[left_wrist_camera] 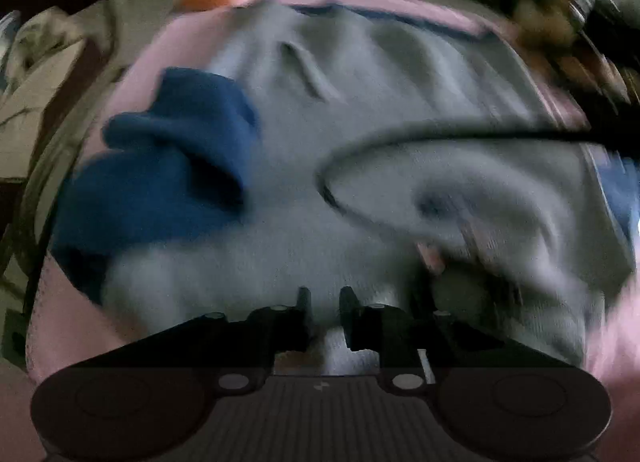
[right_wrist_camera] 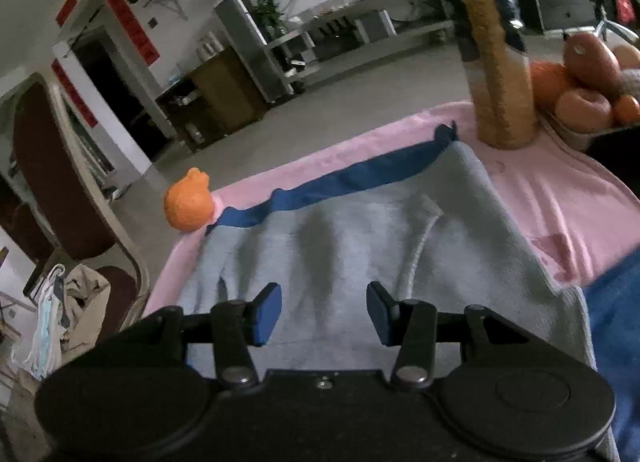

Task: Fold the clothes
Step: 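Release the sleeve with the right gripper and move both grippers over the sweatshirt, then grasp the blue sleeve cuff with the left gripper and lift it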

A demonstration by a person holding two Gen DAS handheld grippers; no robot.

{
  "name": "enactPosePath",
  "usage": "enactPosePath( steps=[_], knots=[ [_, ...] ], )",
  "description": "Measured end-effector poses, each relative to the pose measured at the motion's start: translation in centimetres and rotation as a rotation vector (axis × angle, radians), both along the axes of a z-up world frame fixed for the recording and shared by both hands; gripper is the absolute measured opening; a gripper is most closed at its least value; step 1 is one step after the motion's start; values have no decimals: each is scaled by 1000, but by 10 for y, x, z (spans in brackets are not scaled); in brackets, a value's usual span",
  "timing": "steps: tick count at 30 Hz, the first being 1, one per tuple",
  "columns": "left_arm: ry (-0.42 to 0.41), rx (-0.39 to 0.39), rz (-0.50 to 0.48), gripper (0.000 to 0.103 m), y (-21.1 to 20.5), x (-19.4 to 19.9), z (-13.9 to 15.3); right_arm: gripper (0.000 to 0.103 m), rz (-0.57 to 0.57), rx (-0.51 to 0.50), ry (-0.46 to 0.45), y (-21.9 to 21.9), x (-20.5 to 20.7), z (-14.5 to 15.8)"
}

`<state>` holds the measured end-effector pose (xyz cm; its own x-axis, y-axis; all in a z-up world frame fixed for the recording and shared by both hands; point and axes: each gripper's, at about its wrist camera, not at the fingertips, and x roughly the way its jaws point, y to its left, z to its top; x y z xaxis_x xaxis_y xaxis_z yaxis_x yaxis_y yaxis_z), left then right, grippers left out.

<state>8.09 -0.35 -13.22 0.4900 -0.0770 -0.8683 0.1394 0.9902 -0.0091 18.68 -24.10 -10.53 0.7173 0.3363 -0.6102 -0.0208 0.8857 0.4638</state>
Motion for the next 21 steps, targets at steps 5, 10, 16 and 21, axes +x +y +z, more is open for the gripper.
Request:
enactPosePath(
  steps=[5, 10, 16, 21],
  knots=[
    [-151, -105, 131, 36, 61, -1, 52, 50, -36, 45, -6, -15, -3, 2],
    [-136, -321, 454, 63, 164, 69, 53, 50, -56, 96, -29, -22, -4, 4],
    [27, -472, 496, 63, 181, 104, 10, 52, -65, 176, -37, -22, 2, 1],
    [-31, -200, 300, 62, 150, 102, 19, 54, -96, 153, -78, -20, 2, 5]
  ],
)
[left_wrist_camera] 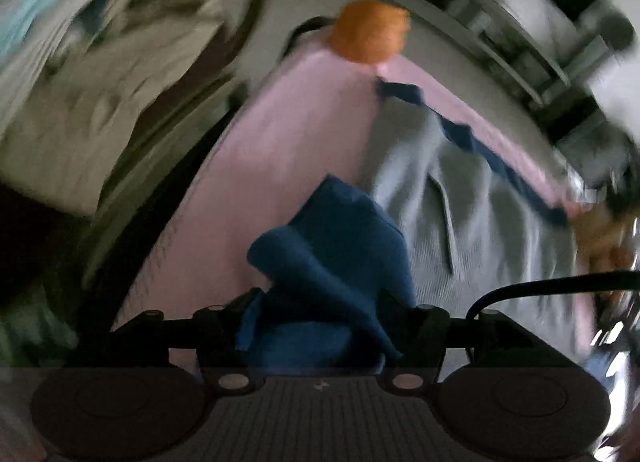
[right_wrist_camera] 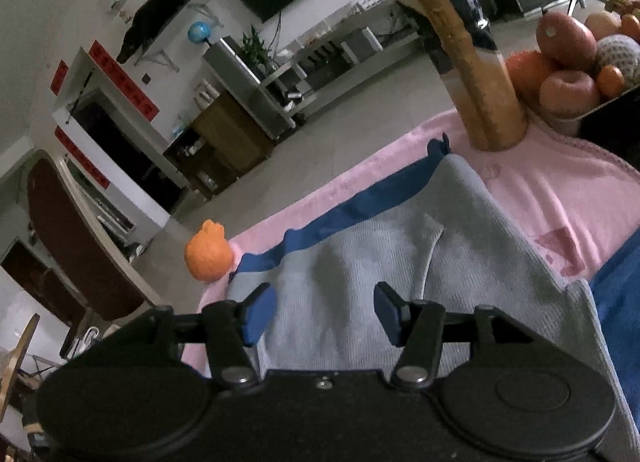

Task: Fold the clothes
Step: 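Grasp the blue sleeve cuff with the left gripper and lift it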

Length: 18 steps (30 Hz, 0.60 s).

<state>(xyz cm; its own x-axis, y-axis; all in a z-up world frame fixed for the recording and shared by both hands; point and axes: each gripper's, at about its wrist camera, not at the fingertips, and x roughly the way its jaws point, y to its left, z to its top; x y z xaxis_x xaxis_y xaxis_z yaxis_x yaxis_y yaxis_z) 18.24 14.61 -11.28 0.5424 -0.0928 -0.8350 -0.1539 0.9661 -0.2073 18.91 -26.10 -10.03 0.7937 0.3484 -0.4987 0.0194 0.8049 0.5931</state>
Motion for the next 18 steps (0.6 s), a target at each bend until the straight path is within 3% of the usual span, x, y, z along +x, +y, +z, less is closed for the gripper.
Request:
enactPosePath(
  steps=[3, 4, 6, 8, 12, 14, 17, 18],
  knots=[
    [-103, 407, -107, 70, -33, -13, 10, 54, -63, -71, -81, -4, -6, 14],
    [-136, 502, -108, 73, -39, -16, 10, 54, -86, -86, -99, -8, -8, 18],
    [-147, 531, -85, 74, -38, -17, 11, 54, -130, -108, -129, -15, -10, 25],
    [-211, 528, -142, 71, -43, -24, 16, 54, -175, -75, -128, -27, -12, 26],
    [-478, 527, -461, 67, -73, -72, 32, 54, -268, -35, -144, -56, -13, 29],
    [-546, 681, -536, 64, -91, -88, 23, 54, -317, -35, -161, -68, -16, 30],
    [-539, 926, -561, 58, -109, -90, 1, 55, -374, -26, -174, -85, -18, 30],
    [-517, 945, -527, 58, -109, -85, 0, 56, -384, -20, -176, -88, -19, 30]
  ],
)
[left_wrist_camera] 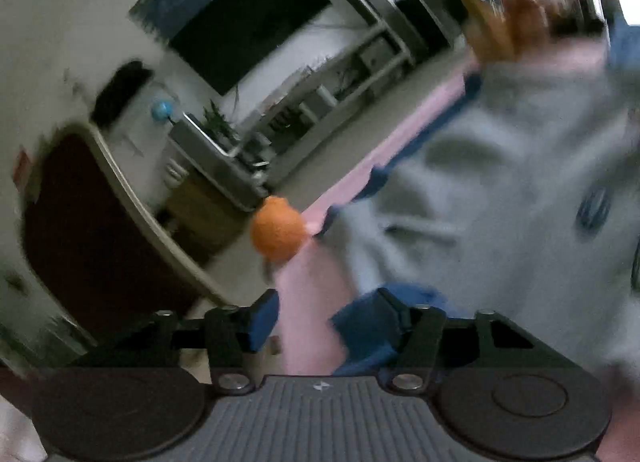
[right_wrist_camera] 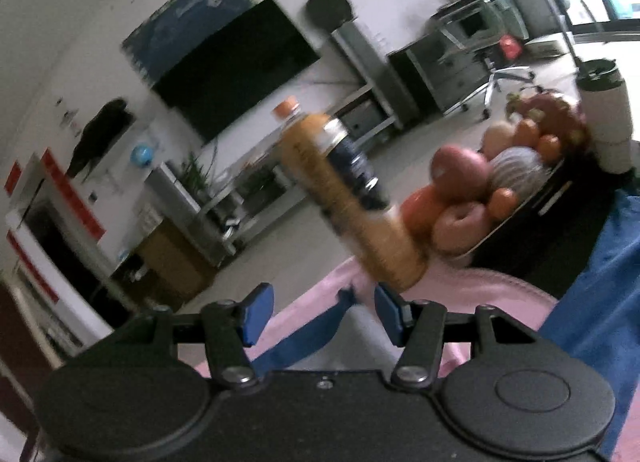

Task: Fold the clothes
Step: 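Grasp the blue sleeve cuff with the left gripper and lift it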

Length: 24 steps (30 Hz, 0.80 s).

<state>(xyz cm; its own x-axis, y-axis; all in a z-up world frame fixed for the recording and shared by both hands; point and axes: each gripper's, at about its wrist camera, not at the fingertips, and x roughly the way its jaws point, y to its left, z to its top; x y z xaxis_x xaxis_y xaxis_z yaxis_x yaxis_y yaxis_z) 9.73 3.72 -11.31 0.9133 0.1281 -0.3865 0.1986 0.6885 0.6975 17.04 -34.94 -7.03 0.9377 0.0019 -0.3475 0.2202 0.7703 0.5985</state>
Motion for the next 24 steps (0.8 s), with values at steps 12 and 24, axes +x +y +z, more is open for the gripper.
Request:
enactPosePath(
  steps=[12, 24],
  knots=[
    [445, -1209, 610, 66, 148, 79, 1, 60, 105, 67, 1, 13, 7, -10],
    [572, -1336, 696, 51, 143, 103, -38, 61, 175, -36, 13, 40, 8, -10]
  ],
)
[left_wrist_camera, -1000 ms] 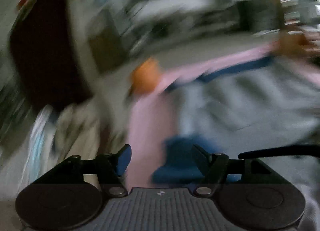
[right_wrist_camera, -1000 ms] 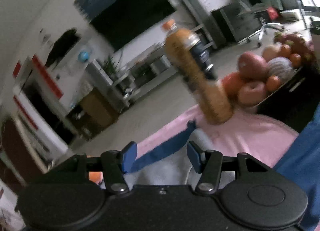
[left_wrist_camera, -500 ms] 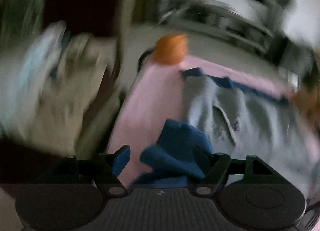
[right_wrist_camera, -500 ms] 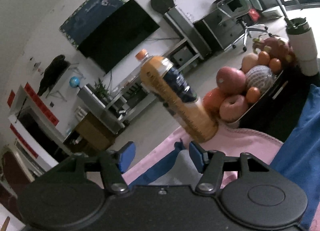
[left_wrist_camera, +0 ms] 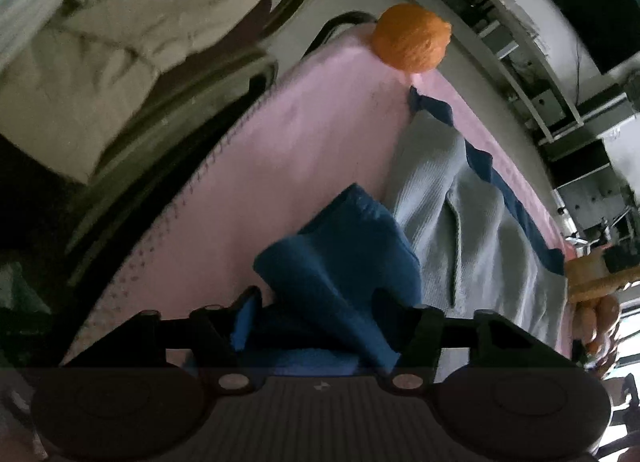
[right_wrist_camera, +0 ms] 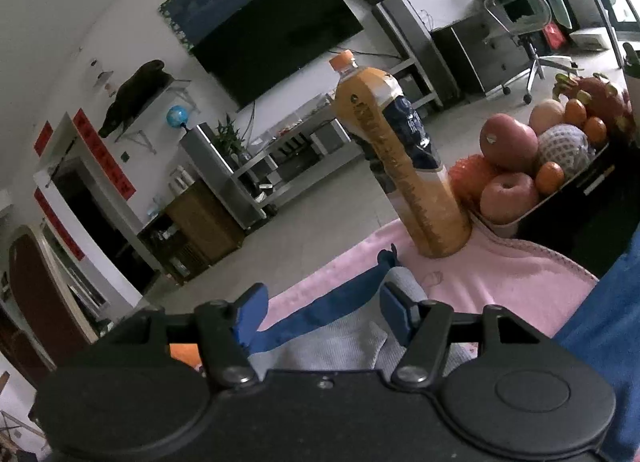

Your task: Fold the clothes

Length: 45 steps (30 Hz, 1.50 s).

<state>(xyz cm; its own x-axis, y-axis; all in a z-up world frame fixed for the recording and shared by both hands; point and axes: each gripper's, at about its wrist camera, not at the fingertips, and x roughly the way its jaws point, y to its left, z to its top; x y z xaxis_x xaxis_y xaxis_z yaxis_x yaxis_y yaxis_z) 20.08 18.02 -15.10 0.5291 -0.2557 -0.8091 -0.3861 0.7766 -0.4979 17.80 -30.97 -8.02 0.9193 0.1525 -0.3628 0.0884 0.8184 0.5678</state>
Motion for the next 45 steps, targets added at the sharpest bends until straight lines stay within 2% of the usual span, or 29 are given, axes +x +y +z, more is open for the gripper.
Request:
enactPosePath(
  steps=[2, 4, 6, 8, 10, 14, 19, 23, 28, 29, 31, 32, 33, 34, 38, 41, 45],
  knots=[
    [-3, -25, 18, 38, 1, 3, -5, 61, 1, 8, 7, -1, 1, -2],
    [-12, -38, 37, 13, 2, 3, -7, 62, 4, 14, 14, -1, 1, -3],
    [-62, 17, 36, 2, -2, -2, 4, 62, 11, 12, 17, 1, 1, -4],
    [-167, 130, 32, 1, -9, -13, 33, 62, 24, 9, 19, 5, 1, -4],
    [-314, 272, 21, 1, -14, -31, 71, 61, 36, 22, 25, 10, -1, -3],
    [-596, 614, 7, 1, -6, -74, 152, 61, 70, 120, 16, 28, -12, 10],
    [-662, 794, 65, 1, 57, -94, 194, 62, 196, 157, -31, 87, -21, 40],
    [-537, 808, 123, 1, 112, -81, 163, 62, 297, 164, -14, 148, -13, 52],
    [-385, 752, 201, 3, 155, -54, 108, 62, 380, 123, 47, 212, -6, 46],
    [-356, 758, 222, 8, 158, -51, 101, 62, 389, 107, 59, 220, -5, 44],
    [-343, 751, 232, 26, 161, -56, 106, 62, 405, 82, 83, 231, -5, 41],
    [-339, 747, 235, 30, 162, -59, 109, 62, 411, 77, 93, 232, -7, 41],
    [-334, 743, 239, 38, 163, -61, 112, 62, 416, 75, 98, 231, -10, 43],
    [-348, 752, 242, 40, 160, -69, 120, 63, 416, 70, 94, 225, -14, 47],
    [-410, 748, 230, 41, 142, -105, 153, 69, 406, 45, 74, 195, -35, 66],
    [-454, 703, 154, 41, 114, -125, 174, 71, 380, 40, 58, 153, -54, 78],
    [-458, 643, -10, 42, 60, -117, 179, 73, 277, 47, 31, 90, -75, 86]
  ],
)
